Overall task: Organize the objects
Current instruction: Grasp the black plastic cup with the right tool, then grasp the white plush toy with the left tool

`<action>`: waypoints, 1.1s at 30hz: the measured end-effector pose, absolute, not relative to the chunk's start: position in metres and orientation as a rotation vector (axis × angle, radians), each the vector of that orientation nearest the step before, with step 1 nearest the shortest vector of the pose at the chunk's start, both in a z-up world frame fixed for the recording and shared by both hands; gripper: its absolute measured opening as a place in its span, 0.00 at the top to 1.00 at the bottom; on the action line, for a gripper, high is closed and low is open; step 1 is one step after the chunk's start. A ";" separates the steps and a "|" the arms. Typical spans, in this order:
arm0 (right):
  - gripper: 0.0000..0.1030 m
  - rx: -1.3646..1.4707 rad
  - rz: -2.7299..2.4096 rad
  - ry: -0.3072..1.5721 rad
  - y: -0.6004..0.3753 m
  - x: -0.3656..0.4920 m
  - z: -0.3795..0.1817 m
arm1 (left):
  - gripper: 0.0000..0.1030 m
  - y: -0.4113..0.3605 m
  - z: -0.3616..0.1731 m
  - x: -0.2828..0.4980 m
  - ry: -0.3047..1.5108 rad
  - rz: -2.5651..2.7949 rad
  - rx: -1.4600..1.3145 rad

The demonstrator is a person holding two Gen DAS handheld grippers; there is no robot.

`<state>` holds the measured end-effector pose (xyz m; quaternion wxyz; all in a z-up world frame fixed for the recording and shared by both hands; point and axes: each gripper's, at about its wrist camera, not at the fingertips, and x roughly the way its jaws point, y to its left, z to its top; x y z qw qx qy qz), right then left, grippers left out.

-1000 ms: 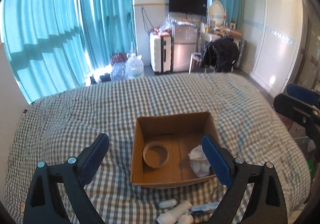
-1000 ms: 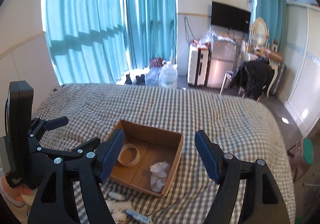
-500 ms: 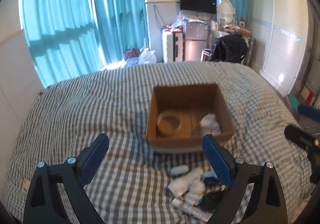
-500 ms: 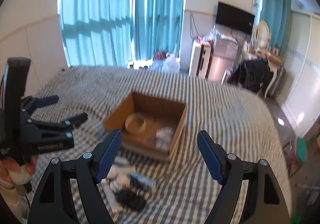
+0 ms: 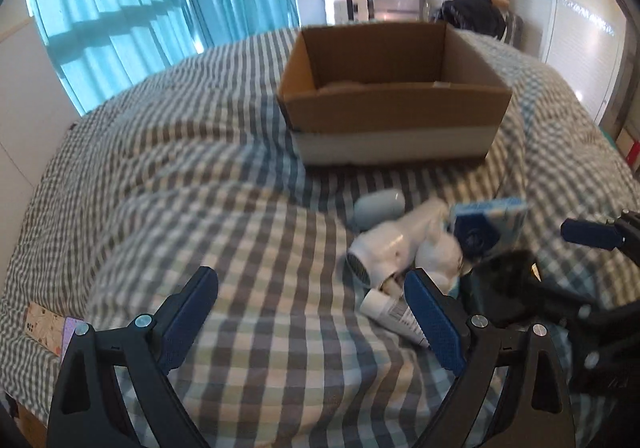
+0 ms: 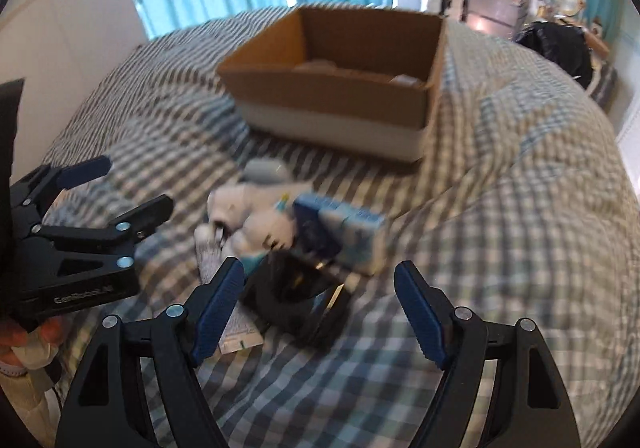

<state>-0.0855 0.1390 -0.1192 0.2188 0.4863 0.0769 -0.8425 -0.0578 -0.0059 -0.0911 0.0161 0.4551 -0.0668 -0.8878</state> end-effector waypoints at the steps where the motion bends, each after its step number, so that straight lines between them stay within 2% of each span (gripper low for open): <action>1: 0.25 1.363 -2.305 0.231 0.136 -0.085 -0.127 | 0.06 -0.007 -0.093 -0.058 -0.208 -2.751 1.419; 17: 0.25 1.469 -2.209 0.286 0.119 -0.093 -0.167 | 0.06 -0.009 -0.104 -0.058 -0.214 -2.714 1.463; 21: 0.30 1.434 -2.257 0.319 0.121 -0.087 -0.159 | 0.06 -0.009 -0.107 -0.059 -0.214 -2.707 1.480; 22: 0.36 1.422 -2.277 0.321 0.121 -0.087 -0.158 | 0.06 -0.010 -0.107 -0.059 -0.213 -2.706 1.482; 23: 0.47 1.404 -2.297 0.309 0.123 -0.086 -0.153 | 0.06 -0.010 -0.107 -0.059 -0.212 -2.706 1.484; 33: 0.47 1.308 -2.460 0.272 0.161 -0.089 -0.109 | 0.06 0.019 -0.110 -0.062 -0.224 -2.774 1.524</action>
